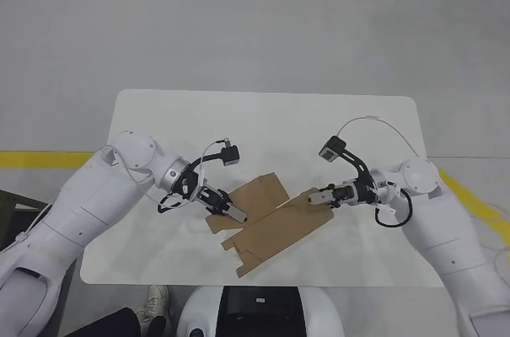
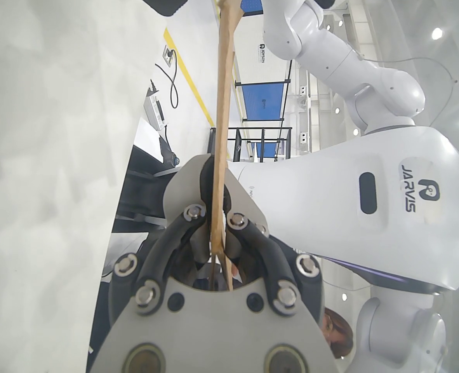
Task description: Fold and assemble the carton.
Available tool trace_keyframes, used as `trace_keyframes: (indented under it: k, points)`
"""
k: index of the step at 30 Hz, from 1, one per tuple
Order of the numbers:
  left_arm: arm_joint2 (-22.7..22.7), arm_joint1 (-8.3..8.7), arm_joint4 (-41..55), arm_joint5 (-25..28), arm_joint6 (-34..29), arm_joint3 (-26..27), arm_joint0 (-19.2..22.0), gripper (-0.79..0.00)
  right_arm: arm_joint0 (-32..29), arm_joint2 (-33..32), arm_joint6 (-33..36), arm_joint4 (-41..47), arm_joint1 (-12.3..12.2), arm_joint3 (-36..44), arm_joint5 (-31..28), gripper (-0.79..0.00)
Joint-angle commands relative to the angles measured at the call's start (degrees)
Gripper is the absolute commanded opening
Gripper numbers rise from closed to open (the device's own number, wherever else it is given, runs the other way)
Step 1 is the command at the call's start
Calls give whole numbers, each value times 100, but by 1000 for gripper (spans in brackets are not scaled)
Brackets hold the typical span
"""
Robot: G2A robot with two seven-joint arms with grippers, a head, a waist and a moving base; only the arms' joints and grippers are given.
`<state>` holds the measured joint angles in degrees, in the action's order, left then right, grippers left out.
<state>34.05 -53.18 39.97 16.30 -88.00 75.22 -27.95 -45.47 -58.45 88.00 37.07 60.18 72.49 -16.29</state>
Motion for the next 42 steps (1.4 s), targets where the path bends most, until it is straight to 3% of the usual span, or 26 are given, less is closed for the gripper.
trace_keyframes:
  k: [1, 5, 8, 11, 17, 34, 37, 42]
  points:
    - [-66, 28, 21, 0, 0, 1, 45, -785, 55, 118, 0, 62, -36, 14, 0, 0]
    - [-158, 69, 102, 0, 0, -20, 107, -785, 130, 294, 0, 182, -112, 69, 0, 0]
    - [-212, 89, 136, 0, 0, -23, 144, -785, 169, 391, 0, 230, -148, 102, -1, -345]
    - [-246, 104, 149, 0, 0, -35, 176, -785, 198, 498, 0, 259, -175, 127, -1, -422]
    - [-249, 120, 185, 0, 0, -40, 186, -785, 221, 595, 0, 357, -217, 148, -1, -486]
    - [-234, 106, 186, 0, 0, -24, 180, -785, 265, 845, 0, 374, -239, 263, -1, -523]
    - [-231, 104, 190, 0, 0, -35, 180, -785, 292, 887, -1, 383, -228, 242, -2, -570]
    - [-232, 103, 182, 0, 0, -29, 180, -785, 322, 915, -9, 409, -217, 215, -10, -723]
